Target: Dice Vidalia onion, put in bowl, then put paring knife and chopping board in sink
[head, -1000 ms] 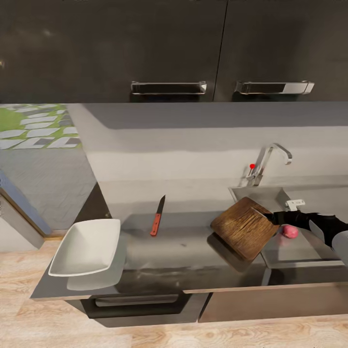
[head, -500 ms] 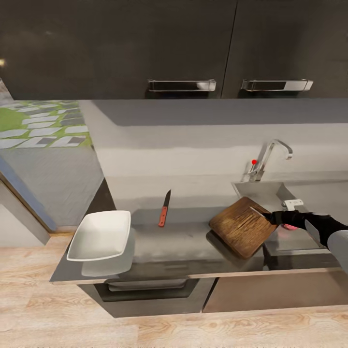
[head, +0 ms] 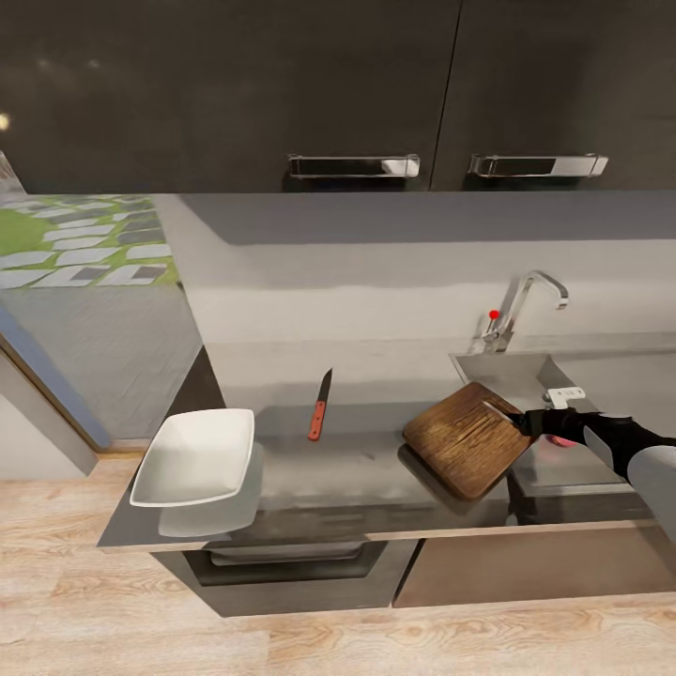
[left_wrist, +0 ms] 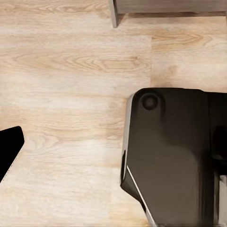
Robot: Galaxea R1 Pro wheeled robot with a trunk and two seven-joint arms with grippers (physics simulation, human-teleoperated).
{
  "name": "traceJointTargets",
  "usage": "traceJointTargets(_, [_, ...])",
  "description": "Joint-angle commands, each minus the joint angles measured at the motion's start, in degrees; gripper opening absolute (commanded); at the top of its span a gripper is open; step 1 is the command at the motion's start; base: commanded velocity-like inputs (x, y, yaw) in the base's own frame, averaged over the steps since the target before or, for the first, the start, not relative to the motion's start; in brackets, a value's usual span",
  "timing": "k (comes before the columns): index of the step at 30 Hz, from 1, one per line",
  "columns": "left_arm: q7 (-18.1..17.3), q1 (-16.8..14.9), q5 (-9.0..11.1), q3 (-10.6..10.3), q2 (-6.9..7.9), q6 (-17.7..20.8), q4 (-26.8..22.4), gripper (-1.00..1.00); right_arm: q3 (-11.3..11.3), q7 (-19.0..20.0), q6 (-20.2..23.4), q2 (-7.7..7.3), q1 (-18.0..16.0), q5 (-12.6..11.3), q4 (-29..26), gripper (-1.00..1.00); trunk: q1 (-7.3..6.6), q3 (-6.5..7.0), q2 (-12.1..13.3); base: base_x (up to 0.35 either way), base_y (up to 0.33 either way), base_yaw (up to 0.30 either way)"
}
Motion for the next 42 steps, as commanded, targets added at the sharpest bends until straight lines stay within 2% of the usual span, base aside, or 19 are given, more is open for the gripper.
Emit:
traceJointTargets(1, [0.1, 0.0, 0.0, -0.1, 0.20, 0.0, 0.7, 1.00, -0.1, 0.2, 0.2, -0.02, 0.0, 0.5, -0.1, -1.00, 0.04, -0.10, -0.1, 0.000, 0.000, 0.000])
traceJointTargets(4, [0.1, 0.0, 0.0, 0.0, 0.64, 0.0, 3.4, 1.00, -0.1, 0.2, 0.2, -0.02, 0.0, 0.5, -0.1, -1.00, 0.04, -0.10, -0.1, 0.000, 0.000, 0.000])
traceJointTargets(7, [0.1, 0.0, 0.0, 0.0, 1.68, 0.0, 8.5, 1.00, -0.1, 0.2, 0.2, -0.02, 0.0, 0.5, -0.1, -1.00, 0.04, -0.10, -0.1, 0.000, 0.000, 0.000])
traceJointTargets(12, [0.1, 0.0, 0.1, -0.1, 4.47, 0.0, 13.7, 1.00, -0.1, 0.2, 0.2, -0.05, 0.0, 0.5, -0.1, -1.00, 0.04, -0.10, -0.1, 0.000, 0.000, 0.000])
traceJointTargets(16, [0.1, 0.0, 0.1, -0.1, 4.81, 0.0, 17.4, 1.00, -0.1, 0.2, 0.2, -0.09, 0.0, 0.5, -0.2, -1.00, 0.04, -0.10, -0.1, 0.000, 0.000, 0.000])
traceJointTargets(21, [0.1, 0.0, 0.2, 0.0, 5.19, 0.0, 18.2, 1.00, -0.1, 0.2, 0.2, -0.10, 0.0, 0.5, -0.1, -1.00, 0.04, -0.10, -0.1, 0.000, 0.000, 0.000])
traceJointTargets(24, [0.2, 0.0, 0.2, 0.0, 5.12, 0.0, 14.5, 1.00, -0.1, 0.2, 0.3, -0.10, 0.0, 0.5, -0.1, -1.00, 0.04, -0.10, -0.1, 0.000, 0.000, 0.000])
traceJointTargets(29, [0.4, 0.0, 0.8, 0.0, 3.51, 0.0, -4.3, 1.00, -0.1, 0.2, 0.2, -0.10, 0.0, 0.5, -0.2, -1.00, 0.04, -0.10, -0.1, 0.000, 0.000, 0.000])
traceJointTargets(33, [0.5, 0.0, 0.9, 0.0, 2.55, 0.0, -12.2, 1.00, -0.1, 0.2, 0.2, -0.10, 0.0, 0.5, -0.2, -1.00, 0.04, -0.10, -0.1, 0.000, 0.000, 0.000])
traceJointTargets(36, [0.5, 0.0, 0.9, -0.1, 1.35, 0.0, -13.8, 1.00, -0.1, 0.2, 0.2, -0.10, 0.0, 0.5, -0.1, -1.00, 0.04, -0.10, -0.1, 0.000, 0.000, 0.000])
traceJointTargets(37, [0.4, 0.0, 0.9, -0.1, 0.59, 0.0, -12.7, 1.00, -0.1, 0.2, 0.3, -0.07, 0.0, 0.5, -0.2, -1.00, 0.04, -0.10, -0.1, 0.000, 0.000, 0.000])
traceJointTargets(42, [0.5, 0.0, 0.9, 0.0, 0.34, 0.0, -11.9, 1.00, -0.1, 0.2, 0.2, -0.02, 0.0, 0.5, -0.1, -1.00, 0.04, -0.10, -0.1, 0.000, 0.000, 0.000])
